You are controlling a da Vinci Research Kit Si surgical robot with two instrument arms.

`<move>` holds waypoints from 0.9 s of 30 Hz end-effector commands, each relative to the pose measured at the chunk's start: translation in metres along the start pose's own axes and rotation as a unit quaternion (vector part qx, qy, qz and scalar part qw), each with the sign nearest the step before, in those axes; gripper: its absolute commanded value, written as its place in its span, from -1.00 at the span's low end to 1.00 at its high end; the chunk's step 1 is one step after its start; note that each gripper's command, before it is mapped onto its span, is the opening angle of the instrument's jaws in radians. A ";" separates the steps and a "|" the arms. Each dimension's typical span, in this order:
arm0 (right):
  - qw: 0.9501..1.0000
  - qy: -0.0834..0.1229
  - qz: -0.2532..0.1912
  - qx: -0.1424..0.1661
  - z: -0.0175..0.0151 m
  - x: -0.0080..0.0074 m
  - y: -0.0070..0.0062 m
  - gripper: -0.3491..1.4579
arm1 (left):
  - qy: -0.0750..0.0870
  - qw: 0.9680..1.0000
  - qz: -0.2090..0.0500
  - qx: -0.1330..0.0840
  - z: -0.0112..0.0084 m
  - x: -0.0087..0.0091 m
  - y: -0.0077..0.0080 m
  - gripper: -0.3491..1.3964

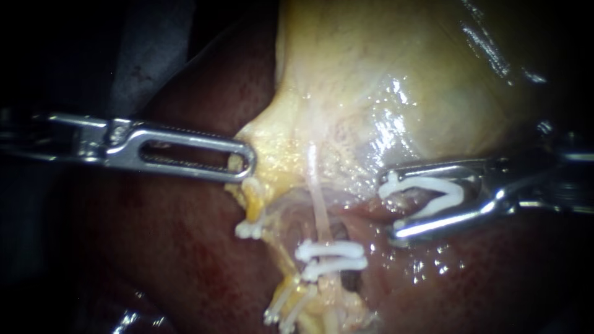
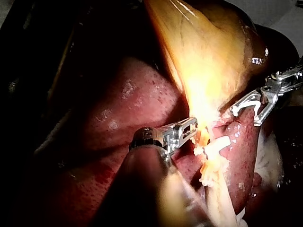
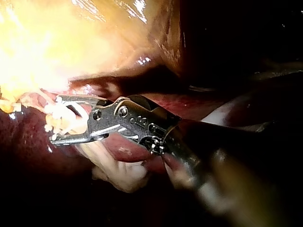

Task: Clipping third clip right tube

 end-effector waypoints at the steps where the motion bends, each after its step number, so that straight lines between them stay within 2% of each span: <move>1: 1.000 -0.001 0.002 0.001 0.0003 -0.0001 0.0001 -0.01 | -0.001 1.000 -0.001 0.000 -0.0001 0.0000 -0.0004 -1.00; 7: 1.000 -0.005 0.010 0.007 0.0020 -0.0009 0.0006 -0.01 | -0.004 1.000 -0.003 0.001 -0.0002 0.0003 -0.0016 -1.00; 16: 1.000 -0.008 0.014 0.010 0.0039 -0.0017 0.0018 -0.01 | -0.006 1.000 -0.004 0.001 -0.0003 0.0005 -0.0025 -1.00; 27: 1.000 -0.008 0.014 0.008 0.0050 -0.0024 0.0034 -0.01 | -0.006 1.000 -0.005 0.002 -0.0004 0.0007 -0.0030 -1.00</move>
